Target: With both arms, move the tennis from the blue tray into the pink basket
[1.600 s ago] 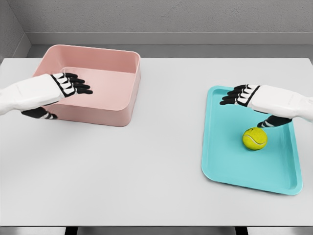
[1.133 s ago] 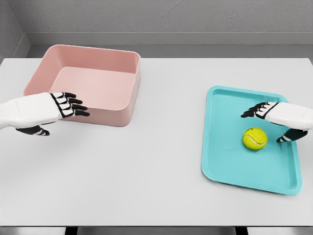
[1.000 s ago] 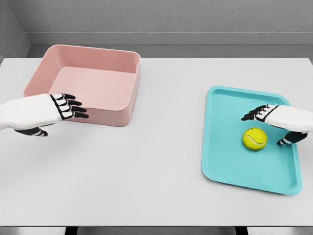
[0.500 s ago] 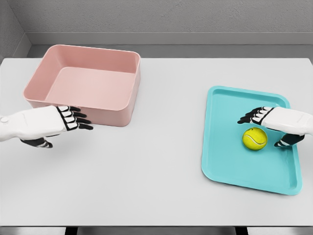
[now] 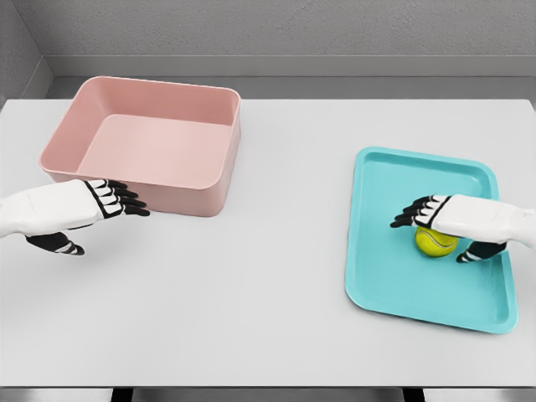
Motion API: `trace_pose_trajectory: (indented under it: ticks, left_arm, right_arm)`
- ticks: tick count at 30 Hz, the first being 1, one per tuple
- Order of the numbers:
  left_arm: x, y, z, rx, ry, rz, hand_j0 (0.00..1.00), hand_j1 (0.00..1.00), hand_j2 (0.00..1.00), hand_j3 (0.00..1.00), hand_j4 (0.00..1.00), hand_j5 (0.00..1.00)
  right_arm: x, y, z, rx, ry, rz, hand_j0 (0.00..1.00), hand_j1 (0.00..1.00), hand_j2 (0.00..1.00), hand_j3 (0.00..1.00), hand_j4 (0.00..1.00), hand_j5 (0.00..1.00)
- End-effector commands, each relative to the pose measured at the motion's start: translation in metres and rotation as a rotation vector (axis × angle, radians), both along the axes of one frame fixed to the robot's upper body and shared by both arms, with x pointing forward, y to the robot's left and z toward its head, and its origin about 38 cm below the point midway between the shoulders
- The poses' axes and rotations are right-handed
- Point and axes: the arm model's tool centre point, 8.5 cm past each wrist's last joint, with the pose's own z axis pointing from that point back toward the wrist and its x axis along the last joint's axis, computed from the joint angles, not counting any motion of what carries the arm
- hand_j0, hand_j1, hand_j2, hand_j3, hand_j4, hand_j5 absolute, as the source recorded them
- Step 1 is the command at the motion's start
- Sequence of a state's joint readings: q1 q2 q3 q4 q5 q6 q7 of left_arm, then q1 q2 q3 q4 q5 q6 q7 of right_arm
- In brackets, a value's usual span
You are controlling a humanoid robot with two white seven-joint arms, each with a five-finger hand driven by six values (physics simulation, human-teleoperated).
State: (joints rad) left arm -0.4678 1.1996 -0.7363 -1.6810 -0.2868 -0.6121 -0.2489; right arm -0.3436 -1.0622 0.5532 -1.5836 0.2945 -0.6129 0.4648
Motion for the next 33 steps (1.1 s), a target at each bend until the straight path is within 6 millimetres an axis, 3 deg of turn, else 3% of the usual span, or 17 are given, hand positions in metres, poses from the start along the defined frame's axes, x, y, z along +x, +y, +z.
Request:
trace_pose_trajectory:
  ticks: [1, 3, 5, 14, 19, 33]
  left_arm:
    - [0.000, 0.000, 0.001, -0.005, 0.000, 0.003, 1.00, 1.00, 1.00, 1.00, 1.00, 1.00]
    - [0.000, 0.000, 0.000, -0.004, 0.003, 0.003, 1.00, 1.00, 1.00, 1.00, 1.00, 1.00]
    - [0.000, 0.000, 0.000, -0.004, 0.003, 0.003, 1.00, 1.00, 1.00, 1.00, 1.00, 1.00]
    - [-0.003, 0.004, -0.004, 0.004, 0.017, 0.010, 1.00, 1.00, 1.00, 1.00, 1.00, 1.00]
    - [-0.004, 0.007, -0.003, 0.011, 0.018, 0.015, 1.00, 1.00, 1.00, 1.00, 1.00, 1.00]
    - [-0.004, 0.008, -0.002, 0.013, 0.018, 0.016, 1.00, 1.00, 1.00, 1.00, 1.00, 1.00]
  right_arm:
    - [0.000, 0.004, -0.004, 0.007, 0.008, 0.005, 1.00, 1.00, 1.00, 1.00, 1.00, 1.00]
    - [0.002, 0.002, -0.005, 0.004, 0.005, -0.003, 1.00, 1.00, 1.00, 1.00, 1.00, 1.00]
    - [0.006, 0.001, -0.018, 0.016, 0.024, -0.029, 1.00, 1.00, 1.00, 1.00, 1.00, 1.00]
    - [0.006, -0.003, -0.020, -0.022, 0.049, -0.029, 0.99, 0.99, 0.99, 0.99, 0.99, 0.99]
    - [0.008, -0.004, -0.018, -0.019, 0.041, -0.032, 0.87, 0.87, 0.87, 0.87, 0.87, 0.87]
    - [0.008, -0.006, -0.015, -0.024, 0.037, -0.036, 0.73, 0.73, 0.73, 0.73, 0.73, 0.73]
